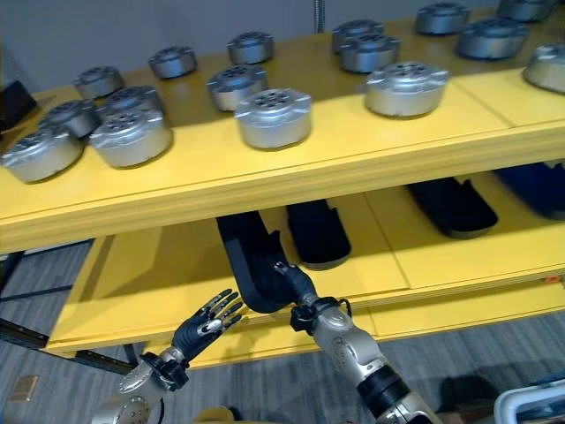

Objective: Move parts from the plastic box to the shelf.

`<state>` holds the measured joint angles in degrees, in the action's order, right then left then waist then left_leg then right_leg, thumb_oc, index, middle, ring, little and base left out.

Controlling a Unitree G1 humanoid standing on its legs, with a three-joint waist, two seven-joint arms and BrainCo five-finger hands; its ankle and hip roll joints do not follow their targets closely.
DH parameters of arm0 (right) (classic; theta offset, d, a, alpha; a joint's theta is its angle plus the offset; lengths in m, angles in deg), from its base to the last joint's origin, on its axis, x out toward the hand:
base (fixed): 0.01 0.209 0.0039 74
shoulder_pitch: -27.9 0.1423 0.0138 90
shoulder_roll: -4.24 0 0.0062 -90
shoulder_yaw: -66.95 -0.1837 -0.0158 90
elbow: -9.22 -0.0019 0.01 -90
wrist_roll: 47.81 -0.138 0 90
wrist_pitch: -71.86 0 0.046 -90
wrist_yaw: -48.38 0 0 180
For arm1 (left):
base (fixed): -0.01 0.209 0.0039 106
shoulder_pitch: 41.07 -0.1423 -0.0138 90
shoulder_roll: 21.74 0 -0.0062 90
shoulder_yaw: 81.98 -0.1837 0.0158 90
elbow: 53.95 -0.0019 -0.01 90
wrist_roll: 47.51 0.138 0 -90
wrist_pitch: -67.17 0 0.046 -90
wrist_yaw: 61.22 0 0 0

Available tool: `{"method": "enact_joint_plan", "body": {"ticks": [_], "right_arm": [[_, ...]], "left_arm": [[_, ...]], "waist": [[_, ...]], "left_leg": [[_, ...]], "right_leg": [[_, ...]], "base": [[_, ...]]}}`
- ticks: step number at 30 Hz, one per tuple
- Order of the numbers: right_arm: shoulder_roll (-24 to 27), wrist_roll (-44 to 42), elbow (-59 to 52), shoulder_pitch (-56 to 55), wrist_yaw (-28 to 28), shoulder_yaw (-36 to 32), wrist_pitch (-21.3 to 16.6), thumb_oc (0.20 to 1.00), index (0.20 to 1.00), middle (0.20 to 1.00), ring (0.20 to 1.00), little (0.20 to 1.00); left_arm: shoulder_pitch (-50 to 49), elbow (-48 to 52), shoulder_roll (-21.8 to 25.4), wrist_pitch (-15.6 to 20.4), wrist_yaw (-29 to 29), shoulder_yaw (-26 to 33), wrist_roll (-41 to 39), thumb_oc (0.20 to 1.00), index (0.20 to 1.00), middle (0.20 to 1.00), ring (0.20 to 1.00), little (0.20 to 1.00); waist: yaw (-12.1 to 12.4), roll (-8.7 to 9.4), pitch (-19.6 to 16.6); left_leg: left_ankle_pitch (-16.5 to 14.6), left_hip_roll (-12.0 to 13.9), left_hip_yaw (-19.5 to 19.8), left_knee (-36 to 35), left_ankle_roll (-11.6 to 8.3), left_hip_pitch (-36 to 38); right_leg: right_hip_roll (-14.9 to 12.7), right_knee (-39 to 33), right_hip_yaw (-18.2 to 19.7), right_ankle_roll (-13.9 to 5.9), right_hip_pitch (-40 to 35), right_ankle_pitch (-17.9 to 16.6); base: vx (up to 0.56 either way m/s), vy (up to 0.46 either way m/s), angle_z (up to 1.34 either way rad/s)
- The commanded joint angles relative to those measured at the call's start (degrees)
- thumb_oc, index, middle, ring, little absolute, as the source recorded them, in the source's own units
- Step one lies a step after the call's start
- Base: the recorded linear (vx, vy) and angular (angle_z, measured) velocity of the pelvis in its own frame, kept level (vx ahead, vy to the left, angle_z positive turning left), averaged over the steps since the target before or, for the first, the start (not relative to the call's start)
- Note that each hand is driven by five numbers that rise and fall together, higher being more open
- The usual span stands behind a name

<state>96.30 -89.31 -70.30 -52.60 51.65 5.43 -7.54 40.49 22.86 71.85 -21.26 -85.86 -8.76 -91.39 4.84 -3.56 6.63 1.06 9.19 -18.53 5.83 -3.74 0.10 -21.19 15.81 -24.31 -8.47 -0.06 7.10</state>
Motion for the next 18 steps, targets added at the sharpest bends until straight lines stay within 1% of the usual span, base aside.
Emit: {"method": "enact_joint_plan", "body": {"ticks": [1, 3, 4, 6, 7, 8, 10, 12, 14, 16, 17, 18], "right_arm": [[-2.7, -1.5, -4.5, 2.2, -0.7, -2.5, -3.8, 0.200, 0.200, 0.200, 0.200, 0.200], [-2.8, -1.4, -4.2, 1.9, -0.9, -3.0, -3.8, 0.200, 0.200, 0.200, 0.200, 0.200], [-3.0, -1.1, -4.1, 1.2, -1.2, -3.5, -4.4, 0.200, 0.200, 0.200, 0.200, 0.200], [-2.9, -1.0, -4.3, 0.8, -1.3, -3.8, -4.6, 0.200, 0.200, 0.200, 0.200, 0.200], [-2.9, -0.6, -4.4, 0.5, -1.5, -3.9, -4.6, 0.200, 0.200, 0.200, 0.200, 0.200], [-2.7, 0.2, -4.7, 0.0, -1.7, -4.4, -4.7, 0.200, 0.200, 0.200, 0.200, 0.200], [-2.4, 1.2, -4.3, -0.2, -2.5, -5.4, -4.7, 0.200, 0.200, 0.200, 0.200, 0.200], [-2.2, 1.9, -3.8, -0.1, -2.6, -6.2, -5.0, 0.200, 0.200, 0.200, 0.200, 0.200], [-2.0, 2.3, -3.7, -0.1, -2.9, -6.7, -5.5, 0.200, 0.200, 0.200, 0.200, 0.200], [-2.1, 1.5, -3.9, -0.2, -2.3, -7.2, -5.3, 0.200, 0.200, 0.200, 0.200, 0.200], [-2.5, 1.2, -3.8, 0.1, -2.3, -7.6, -5.0, 0.200, 0.200, 0.200, 0.200, 0.200], [-3.0, 1.1, -2.7, 1.2, -3.4, -8.0, -4.8, 0.200, 0.200, 0.200, 0.200, 0.200]], "left_arm": [[-1.7, 3.4, 3.4, 2.7, -0.7, 0.2, -0.4, 1.000, 1.000, 1.000, 1.000, 1.000], [-2.3, 3.3, 3.7, 2.8, -0.6, 0.4, -0.5, 1.000, 1.000, 1.000, 1.000, 1.000], [-2.8, 3.7, 4.2, 3.3, -0.4, 0.6, 0.0, 1.000, 1.000, 1.000, 1.000, 1.000], [-3.0, 3.9, 4.4, 3.8, -0.6, 0.7, -0.2, 1.000, 1.000, 1.000, 1.000, 1.000], [-3.0, 4.0, 4.6, 4.4, -1.0, 0.8, -0.8, 1.000, 1.000, 1.000, 1.000, 1.000], [-3.0, 4.6, 5.1, 5.4, -3.3, 1.1, -1.6, 1.000, 1.000, 1.000, 1.000, 1.000], [-3.0, 5.2, 5.4, 6.3, -3.8, 1.4, -1.1, 1.000, 1.000, 1.000, 1.000, 1.000], [-2.6, 5.0, 5.6, 5.9, -3.3, 1.9, -1.8, 1.000, 1.000, 1.000, 1.000, 1.000], [-2.2, 4.8, 5.7, 5.5, -3.9, 2.3, -1.1, 1.000, 1.000, 1.000, 1.000, 1.000], [-2.0, 4.7, 5.3, 4.6, -4.9, 2.4, -0.7, 1.000, 1.000, 1.000, 1.000, 1.000], [-2.0, 4.9, 5.2, 4.4, -5.0, 2.2, 0.3, 1.000, 1.000, 1.000, 1.000, 1.000], [-2.5, 5.3, 5.1, 4.3, -4.4, 2.0, 2.0, 1.000, 1.000, 1.000, 1.000, 1.000]], "waist": [[1.1, 0.40, 0.5], [1.3, 0.46, 0.5], [1.7, 0.83, 0.7], [1.8, 1.06, 0.8], [1.9, 1.19, 0.9], [2.1, 1.68, 1.2], [2.4, 2.09, 1.7], [2.9, 2.59, 2.1], [3.5, 3.06, 2.3], [4.4, 3.41, 2.8], [5.1, 3.71, 3.1], [6.1, 3.74, 3.6]], "left_leg": [[-2.2, 1.5, 2.0, 1.9, -0.09, 3.0], [-2.6, 0.5, 2.5, 1.1, 0.50, 3.5], [-3.2, -0.7, 2.9, 0.5, 1.36, 3.8], [-3.8, -1.2, 2.8, 0.5, 1.85, 3.8], [-4.1, -1.4, 2.7, 0.6, 2.15, 3.9], [-5.2, -2.1, 2.2, 1.5, 2.99, 3.6], [-6.3, -2.7, 1.5, 3.0, 3.62, 3.1], [-7.3, -3.9, 0.9, 4.5, 4.48, 2.5], [-7.9, -4.8, 0.5, 5.1, 5.12, 2.2], [-8.2, -5.8, -0.6, 4.8, 5.58, 2.6], [-8.6, -6.5, -1.1, 4.5, 5.75, 2.9], [-9.6, -6.6, -2.0, 3.7, 5.55, 4.3]], "right_leg": [[5.6, -3.9, 2.7, 3.30, -1.9, -1.7], [5.4, -4.6, 3.3, 2.54, -2.0, -2.6], [4.7, -5.8, 4.1, 1.24, -1.9, -4.5], [4.2, -6.1, 4.4, 0.67, -1.6, -5.2], [4.0, -6.3, 4.6, 0.38, -1.5, -5.5], [3.2, -6.7, 4.7, -0.47, -1.2, -6.2], [2.5, -6.8, 4.6, -0.82, -1.3, -6.6], [1.3, -7.1, 4.0, -0.91, -1.6, -7.8], [0.4, -7.3, 3.2, -0.93, -1.4, -9.2], [-0.4, -7.6, 0.9, -1.10, -1.3, -11.2], [-0.9, -7.6, -1.0, -1.39, -0.7, -12.8], [-2.0, -6.9, -4.9, -2.22, 0.3, -14.3]], "base": [[-0.03, 0.345, 0.33], [-0.04, 0.324, 0.20], [-0.06, 0.251, 0.20], [-0.06, 0.195, 0.10], [-0.11, 0.239, 0.07], [-0.14, 0.265, 0.11], [-0.17, 0.261, 0.07], [-0.16, 0.274, 0.01], [-0.12, 0.216, -0.05], [-0.13, 0.219, -0.14], [-0.11, 0.222, -0.23], [-0.07, 0.164, -0.40]]}}
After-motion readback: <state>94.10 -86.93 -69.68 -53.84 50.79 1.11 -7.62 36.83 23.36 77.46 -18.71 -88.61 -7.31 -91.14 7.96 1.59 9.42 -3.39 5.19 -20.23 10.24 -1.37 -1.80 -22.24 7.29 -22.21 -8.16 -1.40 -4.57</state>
